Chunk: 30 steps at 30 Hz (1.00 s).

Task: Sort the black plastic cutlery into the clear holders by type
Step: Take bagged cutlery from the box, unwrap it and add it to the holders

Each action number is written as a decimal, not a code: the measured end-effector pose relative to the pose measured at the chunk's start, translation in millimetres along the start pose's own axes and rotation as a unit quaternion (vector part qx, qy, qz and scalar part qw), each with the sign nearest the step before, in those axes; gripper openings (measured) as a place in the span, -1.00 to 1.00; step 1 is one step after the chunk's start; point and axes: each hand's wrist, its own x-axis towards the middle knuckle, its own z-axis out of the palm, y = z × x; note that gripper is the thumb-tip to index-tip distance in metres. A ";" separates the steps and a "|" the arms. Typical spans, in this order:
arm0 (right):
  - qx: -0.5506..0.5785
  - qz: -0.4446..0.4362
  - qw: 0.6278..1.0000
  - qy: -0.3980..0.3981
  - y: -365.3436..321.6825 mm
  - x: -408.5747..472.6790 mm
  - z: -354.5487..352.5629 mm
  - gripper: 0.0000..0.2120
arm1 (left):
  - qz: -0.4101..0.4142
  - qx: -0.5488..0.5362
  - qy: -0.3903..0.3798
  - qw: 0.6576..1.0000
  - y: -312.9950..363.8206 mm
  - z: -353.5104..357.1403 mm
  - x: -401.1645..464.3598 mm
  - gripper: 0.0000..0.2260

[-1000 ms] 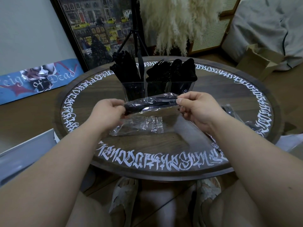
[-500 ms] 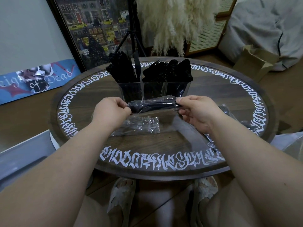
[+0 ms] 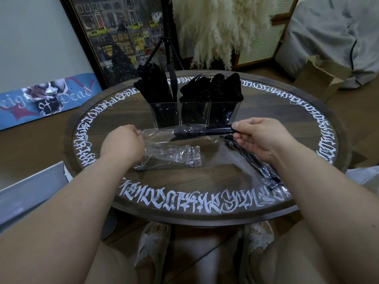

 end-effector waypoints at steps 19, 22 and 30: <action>-0.682 -0.261 0.682 -0.032 27.6 9.9 18.6 -0.66 | 0.250 0.135 -0.237 0.929 19.9 29.6 -23.3 -0.32; -0.717 -0.262 0.639 -0.096 41.1 12.2 33.6 -0.64 | 0.245 0.131 -0.234 0.932 18.1 29.9 -24.5 -0.32; -0.751 -0.211 0.618 -0.095 39.1 12.5 18.9 -0.89 | 0.231 0.145 -0.228 0.935 13.5 29.8 -21.7 -0.45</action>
